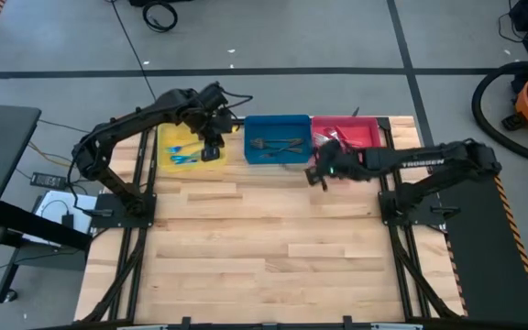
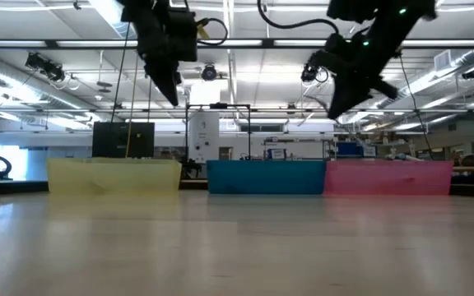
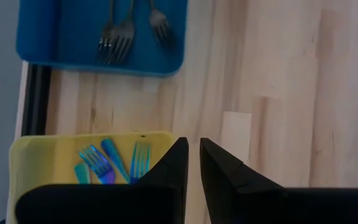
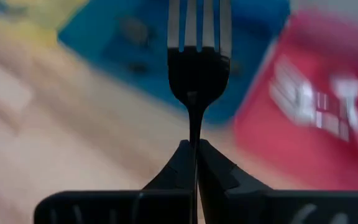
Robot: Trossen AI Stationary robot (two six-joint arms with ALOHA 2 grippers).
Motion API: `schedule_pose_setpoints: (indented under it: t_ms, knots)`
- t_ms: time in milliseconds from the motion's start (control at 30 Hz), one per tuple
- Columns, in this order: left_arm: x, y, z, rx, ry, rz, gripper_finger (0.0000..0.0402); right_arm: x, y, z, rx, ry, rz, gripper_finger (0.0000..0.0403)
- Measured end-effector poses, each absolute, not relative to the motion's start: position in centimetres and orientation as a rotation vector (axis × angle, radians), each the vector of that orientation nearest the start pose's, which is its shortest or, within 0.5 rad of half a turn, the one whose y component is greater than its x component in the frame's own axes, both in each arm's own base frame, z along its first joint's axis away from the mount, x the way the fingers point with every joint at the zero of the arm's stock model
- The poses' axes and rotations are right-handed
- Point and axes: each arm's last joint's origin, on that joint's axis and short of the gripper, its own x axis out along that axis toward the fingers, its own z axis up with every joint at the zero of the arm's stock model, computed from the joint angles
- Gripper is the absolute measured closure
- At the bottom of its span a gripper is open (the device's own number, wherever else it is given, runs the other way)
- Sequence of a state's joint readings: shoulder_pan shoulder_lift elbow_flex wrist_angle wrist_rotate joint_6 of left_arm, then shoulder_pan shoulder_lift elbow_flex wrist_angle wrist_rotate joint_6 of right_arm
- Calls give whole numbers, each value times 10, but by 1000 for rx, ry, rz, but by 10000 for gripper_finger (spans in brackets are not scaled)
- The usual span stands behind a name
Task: Sort silverware by color (type)
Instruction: Put the black fork into the blue bin
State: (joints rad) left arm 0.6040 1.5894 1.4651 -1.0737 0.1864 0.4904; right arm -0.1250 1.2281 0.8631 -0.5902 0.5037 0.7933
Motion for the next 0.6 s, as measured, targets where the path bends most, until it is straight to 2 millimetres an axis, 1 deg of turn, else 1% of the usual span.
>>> schedule_pose_setpoints:
  t_ms: [167,367,500,600]
  knots:
    - [255,174,306,-59,1174,96,361,246,-89,252,458,519,-883,395]
    - [251,170,304,-112,1225,89,361,259,-131,259,344,338,-824,395]
    - [250,169,304,-142,1236,101,361,265,-155,256,232,297,-740,395]
    - [249,168,304,-172,1247,114,361,265,-172,247,175,317,-693,395]
